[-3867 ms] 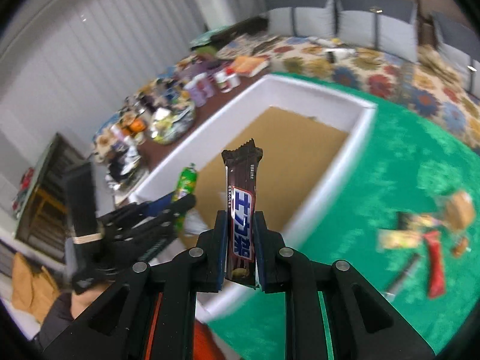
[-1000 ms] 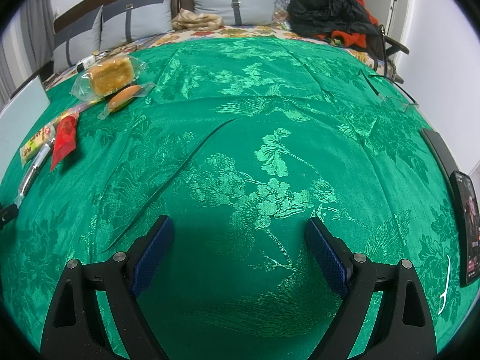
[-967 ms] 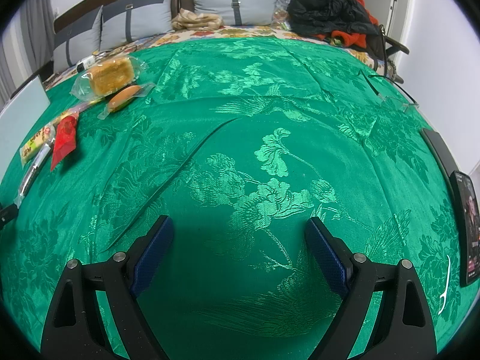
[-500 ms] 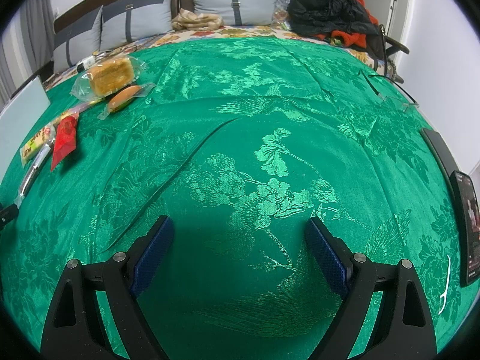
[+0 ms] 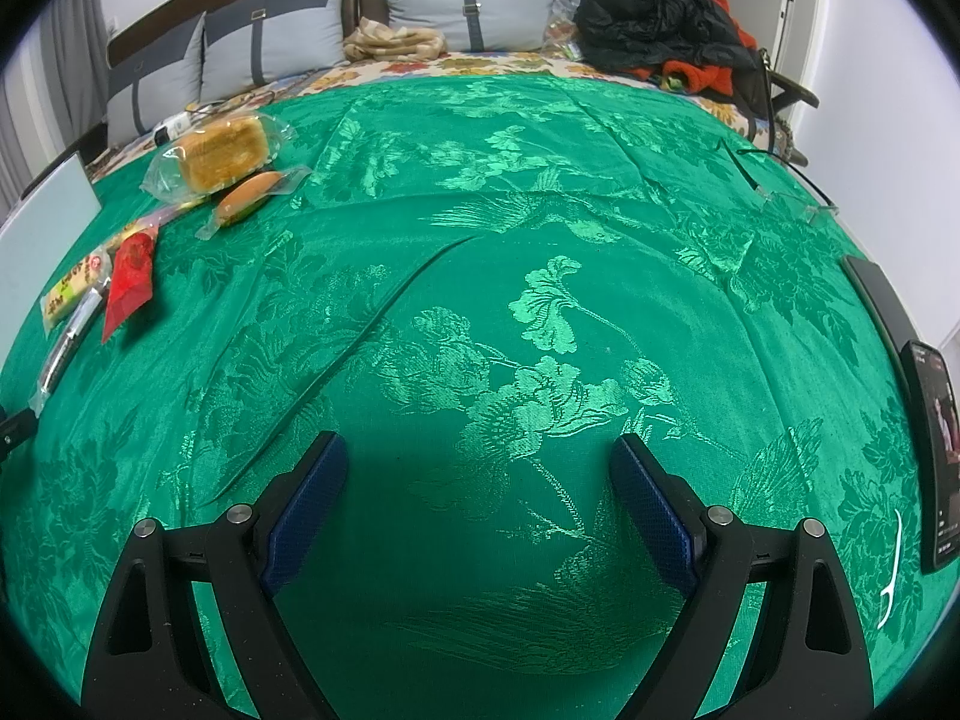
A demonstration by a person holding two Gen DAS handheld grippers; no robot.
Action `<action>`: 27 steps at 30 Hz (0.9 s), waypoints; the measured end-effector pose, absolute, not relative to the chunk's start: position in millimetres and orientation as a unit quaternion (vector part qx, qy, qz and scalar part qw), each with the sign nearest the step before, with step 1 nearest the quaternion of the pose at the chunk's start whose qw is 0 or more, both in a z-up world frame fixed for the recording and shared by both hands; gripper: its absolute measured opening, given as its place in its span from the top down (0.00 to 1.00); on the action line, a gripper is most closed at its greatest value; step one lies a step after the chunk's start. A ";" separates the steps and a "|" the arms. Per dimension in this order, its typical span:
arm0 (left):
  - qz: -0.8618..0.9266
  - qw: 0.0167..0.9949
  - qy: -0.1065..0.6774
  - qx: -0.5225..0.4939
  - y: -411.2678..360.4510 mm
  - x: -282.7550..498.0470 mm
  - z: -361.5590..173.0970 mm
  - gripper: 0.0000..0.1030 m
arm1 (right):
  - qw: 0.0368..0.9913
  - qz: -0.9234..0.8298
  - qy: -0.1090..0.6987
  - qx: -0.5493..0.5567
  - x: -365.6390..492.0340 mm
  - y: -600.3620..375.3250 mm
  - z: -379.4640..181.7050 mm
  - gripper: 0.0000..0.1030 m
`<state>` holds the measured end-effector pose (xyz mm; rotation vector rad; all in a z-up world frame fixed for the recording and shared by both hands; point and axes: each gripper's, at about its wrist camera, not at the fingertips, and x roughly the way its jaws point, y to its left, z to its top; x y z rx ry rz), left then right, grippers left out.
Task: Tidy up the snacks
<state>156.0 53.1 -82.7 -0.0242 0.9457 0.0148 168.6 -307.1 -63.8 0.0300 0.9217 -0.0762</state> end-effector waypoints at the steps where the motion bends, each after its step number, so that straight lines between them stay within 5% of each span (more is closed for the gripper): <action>1: 0.007 0.890 0.455 -0.012 53.1 155.9 -82.8 0.00 | 0.895 -0.037 0.445 0.014 168.7 -307.2 -63.7 0.11; 17: -0.071 0.862 0.499 0.058 49.4 238.8 -31.0 0.02 | 0.895 -0.037 0.445 0.015 168.6 -307.0 -63.8 0.11; 19: -0.079 0.844 0.518 0.110 37.0 260.1 -38.5 0.14 | 0.895 -0.037 0.444 0.015 168.6 -307.0 -63.8 0.11; 23: -0.102 0.826 0.519 0.194 12.6 280.1 -57.6 0.19 | 0.895 -0.037 0.444 0.015 168.6 -306.9 -63.9 0.11; 27: -0.131 0.821 0.531 0.163 9.6 289.0 -62.3 0.61 | 0.895 -0.037 0.445 0.015 168.5 -306.6 -64.2 0.11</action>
